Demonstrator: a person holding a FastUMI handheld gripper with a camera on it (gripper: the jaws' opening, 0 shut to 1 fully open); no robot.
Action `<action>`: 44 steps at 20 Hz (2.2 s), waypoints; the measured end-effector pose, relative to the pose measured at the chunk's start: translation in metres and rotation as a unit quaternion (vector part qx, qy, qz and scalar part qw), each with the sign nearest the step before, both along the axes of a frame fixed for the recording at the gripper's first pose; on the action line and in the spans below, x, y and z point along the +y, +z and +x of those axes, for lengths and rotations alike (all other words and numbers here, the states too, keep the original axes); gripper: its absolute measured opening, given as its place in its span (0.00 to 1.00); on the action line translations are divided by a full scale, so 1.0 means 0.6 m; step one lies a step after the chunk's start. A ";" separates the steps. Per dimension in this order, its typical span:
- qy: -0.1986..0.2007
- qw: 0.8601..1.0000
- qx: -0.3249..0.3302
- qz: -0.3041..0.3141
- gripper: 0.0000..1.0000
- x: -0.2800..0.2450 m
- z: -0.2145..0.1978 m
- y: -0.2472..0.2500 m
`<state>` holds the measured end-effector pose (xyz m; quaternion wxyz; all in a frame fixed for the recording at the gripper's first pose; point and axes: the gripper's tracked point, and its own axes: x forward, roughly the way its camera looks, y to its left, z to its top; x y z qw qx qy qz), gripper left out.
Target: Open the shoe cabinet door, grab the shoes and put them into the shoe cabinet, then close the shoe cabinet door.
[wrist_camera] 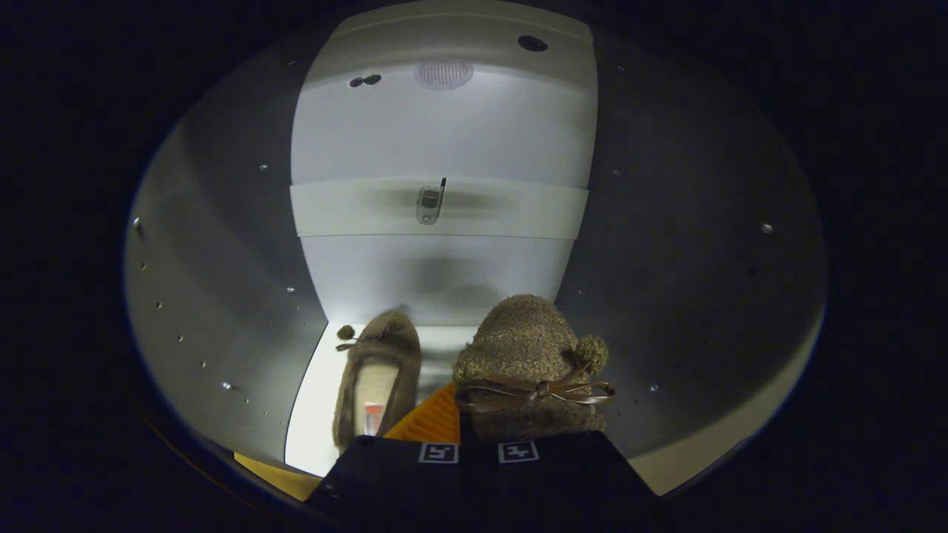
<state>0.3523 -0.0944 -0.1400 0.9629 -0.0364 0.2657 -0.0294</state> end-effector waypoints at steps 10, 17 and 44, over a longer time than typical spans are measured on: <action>0.005 0.996 0.083 0.028 0.04 -0.020 0.109 -0.132; 0.025 0.996 0.089 0.004 0.11 -0.007 0.111 -0.155; 0.040 0.987 -0.153 -0.005 0.99 0.056 -0.313 0.161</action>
